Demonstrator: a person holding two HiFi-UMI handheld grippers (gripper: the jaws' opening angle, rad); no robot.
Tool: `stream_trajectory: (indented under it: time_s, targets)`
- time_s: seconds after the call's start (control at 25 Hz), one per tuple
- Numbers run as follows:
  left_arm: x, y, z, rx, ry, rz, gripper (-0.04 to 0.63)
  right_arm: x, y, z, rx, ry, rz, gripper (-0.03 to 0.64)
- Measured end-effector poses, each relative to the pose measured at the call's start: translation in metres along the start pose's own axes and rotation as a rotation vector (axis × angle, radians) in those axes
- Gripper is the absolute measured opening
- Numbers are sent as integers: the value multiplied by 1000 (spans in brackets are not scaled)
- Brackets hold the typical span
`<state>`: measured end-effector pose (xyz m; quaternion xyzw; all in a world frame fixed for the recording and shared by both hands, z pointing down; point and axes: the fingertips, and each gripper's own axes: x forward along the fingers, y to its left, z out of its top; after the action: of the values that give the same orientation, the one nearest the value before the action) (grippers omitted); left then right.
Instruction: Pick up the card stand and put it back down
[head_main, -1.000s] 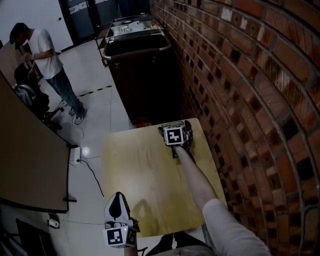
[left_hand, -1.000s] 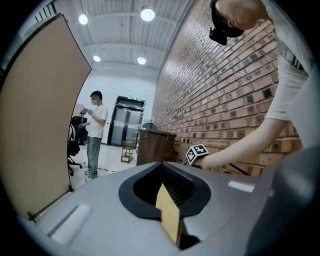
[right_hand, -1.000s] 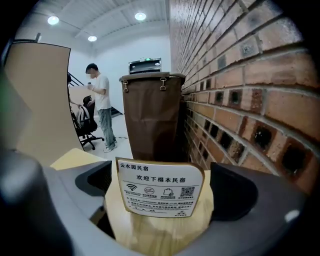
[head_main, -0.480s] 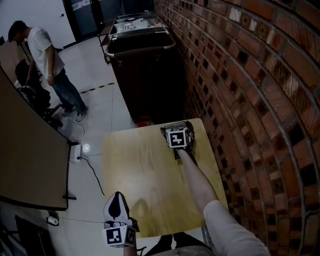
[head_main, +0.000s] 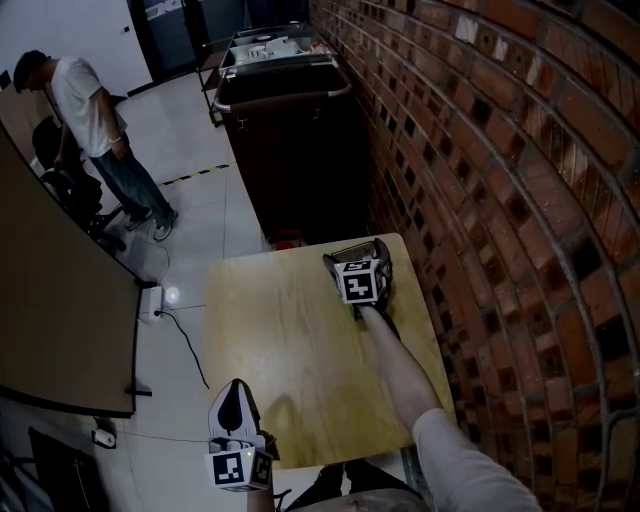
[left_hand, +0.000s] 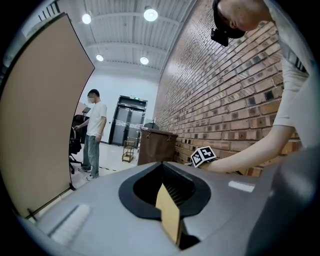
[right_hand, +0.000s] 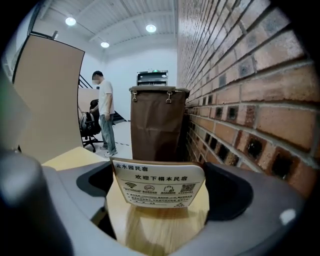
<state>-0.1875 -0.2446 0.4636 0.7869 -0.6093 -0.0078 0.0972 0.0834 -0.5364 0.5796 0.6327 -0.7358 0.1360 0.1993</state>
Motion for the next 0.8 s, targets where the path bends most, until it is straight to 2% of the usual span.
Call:
stream_trajectory:
  time_s: [0.16,0.28,0.56,0.68,0.8]
  targets:
    - [-6,-4,9,-3,-25,9,3,-37,7,18,-57,-105,10,555]
    - [-10,-12,13,14,-41,-19,3,-79,9,33,-64,-199,11,555]
    - [-25,-35,32,65,-102,-64,3,-217,25,71,-72,-429,52,554]
    - [-24,-43,51,108,-162,-83,3,-269,33,81,-65,-486,79,554]
    - [-30,-57,66,126,-207,-99,3,-313,45,68,-79,-477,102,554]
